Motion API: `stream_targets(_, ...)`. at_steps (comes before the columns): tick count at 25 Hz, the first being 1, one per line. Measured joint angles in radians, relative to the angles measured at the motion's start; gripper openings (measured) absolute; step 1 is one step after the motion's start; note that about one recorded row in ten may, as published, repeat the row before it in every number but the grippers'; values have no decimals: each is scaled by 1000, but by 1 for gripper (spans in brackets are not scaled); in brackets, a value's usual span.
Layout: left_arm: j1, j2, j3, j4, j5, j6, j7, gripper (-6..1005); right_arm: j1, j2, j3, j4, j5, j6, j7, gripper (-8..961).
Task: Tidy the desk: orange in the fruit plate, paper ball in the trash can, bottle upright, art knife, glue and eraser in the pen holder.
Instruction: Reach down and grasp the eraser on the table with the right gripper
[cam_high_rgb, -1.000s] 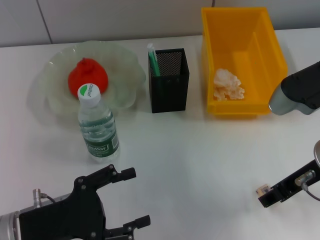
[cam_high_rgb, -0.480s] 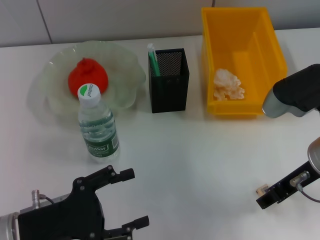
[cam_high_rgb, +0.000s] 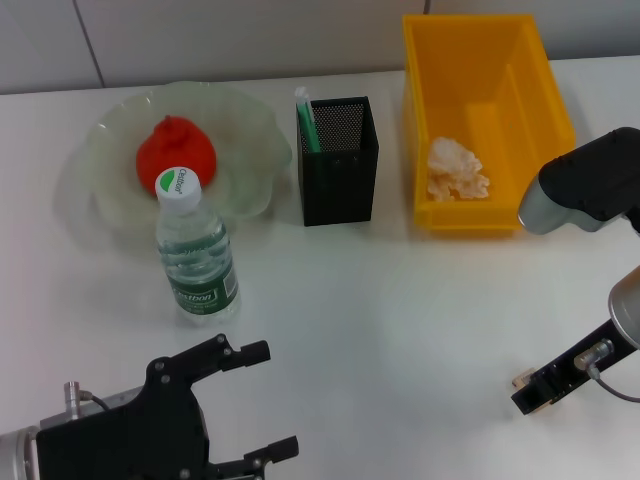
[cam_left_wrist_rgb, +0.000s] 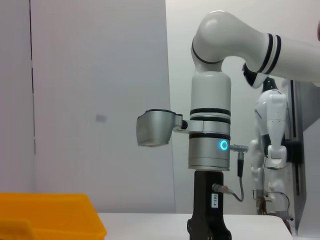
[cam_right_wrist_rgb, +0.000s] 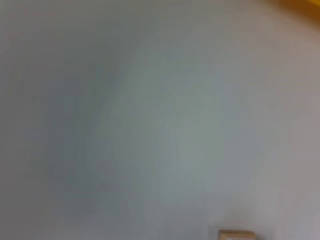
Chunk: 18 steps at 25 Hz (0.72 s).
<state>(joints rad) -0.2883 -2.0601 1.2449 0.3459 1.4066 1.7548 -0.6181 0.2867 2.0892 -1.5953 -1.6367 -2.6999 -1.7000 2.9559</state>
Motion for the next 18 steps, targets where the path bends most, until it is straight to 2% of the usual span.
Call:
stream_targets(3, 0, 0, -3, 2, 9, 0, 0, 813, 3, -1, 0, 7, 0, 0, 0, 568)
stream_targets(13, 2, 0, 0, 2, 10, 0, 0, 813, 20, -2, 0, 34, -1, 0, 0, 443)
stream_targets(18, 4, 0, 1, 2, 10, 0, 0, 813, 23, -2, 0, 36, -3, 1, 0, 444)
